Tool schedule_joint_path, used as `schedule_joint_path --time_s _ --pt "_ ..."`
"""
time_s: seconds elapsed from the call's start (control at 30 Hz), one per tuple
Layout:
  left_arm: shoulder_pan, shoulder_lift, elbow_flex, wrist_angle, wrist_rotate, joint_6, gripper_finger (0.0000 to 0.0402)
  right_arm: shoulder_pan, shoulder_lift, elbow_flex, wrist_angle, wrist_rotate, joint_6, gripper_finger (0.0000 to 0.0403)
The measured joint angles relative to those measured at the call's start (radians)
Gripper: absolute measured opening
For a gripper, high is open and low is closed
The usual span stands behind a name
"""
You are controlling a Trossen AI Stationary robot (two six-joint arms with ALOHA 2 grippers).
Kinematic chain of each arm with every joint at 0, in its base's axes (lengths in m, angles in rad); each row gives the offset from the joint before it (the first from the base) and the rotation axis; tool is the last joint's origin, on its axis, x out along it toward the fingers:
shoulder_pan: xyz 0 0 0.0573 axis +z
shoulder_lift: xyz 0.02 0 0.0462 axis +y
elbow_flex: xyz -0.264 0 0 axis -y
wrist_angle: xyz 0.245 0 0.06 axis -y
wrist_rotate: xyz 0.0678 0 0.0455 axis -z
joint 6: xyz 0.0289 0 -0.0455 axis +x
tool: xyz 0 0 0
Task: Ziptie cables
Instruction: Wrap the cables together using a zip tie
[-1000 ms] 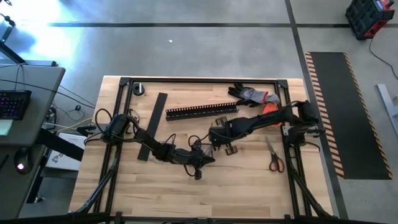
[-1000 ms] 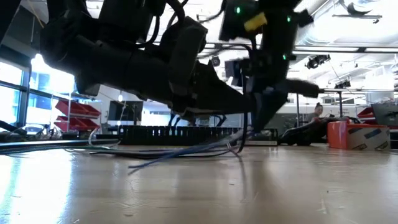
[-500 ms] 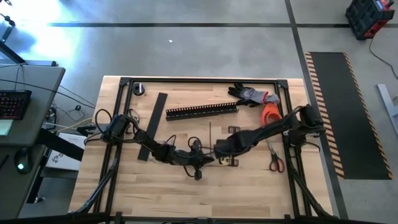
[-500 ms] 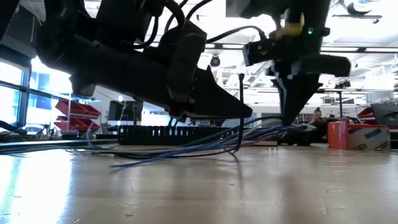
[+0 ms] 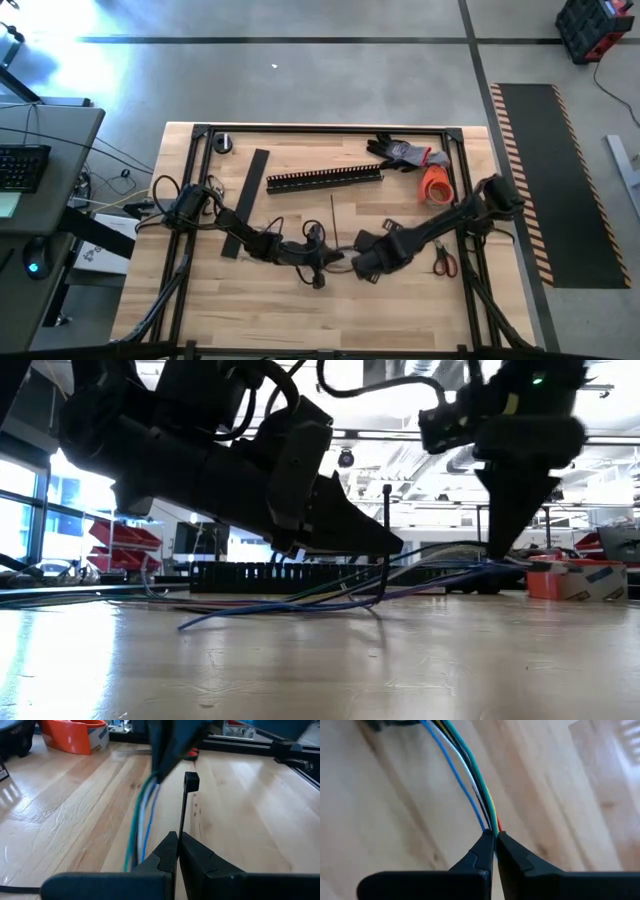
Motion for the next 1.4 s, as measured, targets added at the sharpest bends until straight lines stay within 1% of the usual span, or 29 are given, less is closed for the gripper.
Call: schedule_joint_path --time_s 0.13,0.23,0.3,0.37,0.43,0.53,0.6,0.67,0.7,0.77,0.83,0.93,1.0,1.1,1.17,1.33,1.4 --pt "-0.002 0.0 0.0 0.0 0.001 0.0 0.0 0.031 0.04 0.0 0.021 -0.001 0.011 0.0" --pt "-0.004 0.0 0.0 0.001 0.005 0.003 0.0 0.043 0.079 0.0 0.039 0.004 -0.011 0.0001" --pt "-0.005 0.0 0.0 0.001 0.011 0.007 0.0 0.049 0.097 0.0 0.04 0.007 -0.048 0.001" --pt "-0.005 0.0 0.0 0.001 0.011 0.007 0.0 0.049 0.097 -0.001 0.041 0.015 -0.079 0.0031" --pt "-0.005 0.0 0.0 0.002 0.015 0.007 0.0 0.048 0.081 -0.001 0.042 0.033 -0.108 0.0061" --pt "-0.005 0.0 0.0 0.001 0.015 0.007 0.0 0.048 0.035 -0.001 0.047 0.069 -0.171 0.0117" --pt "-0.005 0.0 0.0 0.001 0.015 0.008 0.0 0.056 -0.002 -0.001 0.076 0.094 -0.255 0.0157" --pt "-0.007 0.0 0.0 0.001 0.015 0.008 0.0 0.075 -0.032 -0.005 0.15 0.131 -0.372 0.0192" --pt "-0.01 0.0 0.0 0.001 0.015 0.008 0.0 0.087 -0.051 -0.023 0.219 0.141 -0.436 0.0208" --pt "-0.011 0.0 0.0 0.002 0.016 0.01 0.0 0.1 -0.086 -0.084 0.387 0.144 -0.532 0.023" --pt "-0.011 0.0 0.0 0.002 0.016 0.01 0.0 0.101 -0.108 -0.167 0.594 0.143 -0.579 0.024" --pt "-0.012 0.0 0.0 0.001 0.016 0.011 0.0 0.095 -0.111 -0.299 0.888 0.175 -0.589 0.024" --pt "-0.012 0.0 0.0 0.002 0.016 0.011 0.0 0.093 -0.11 -0.366 1.056 0.191 -0.588 0.0232" --pt "-0.012 -0.002 0.0 0.002 0.016 0.01 0.0 0.09 -0.111 -0.416 1.22 0.216 -0.581 0.0206" --pt "-0.012 -0.002 0.0 0.002 0.016 0.01 0.0 0.089 -0.111 -0.408 1.241 0.22 -0.605 0.0183" --pt "-0.012 -0.002 0.0 0.002 0.017 0.01 0.0 0.087 -0.111 -0.344 1.195 0.22 -0.682 0.0122" --pt "-0.012 -0.002 0.0 0.001 0.017 0.01 0.0 0.078 -0.111 -0.328 1.17 0.22 -0.686 0.0098"
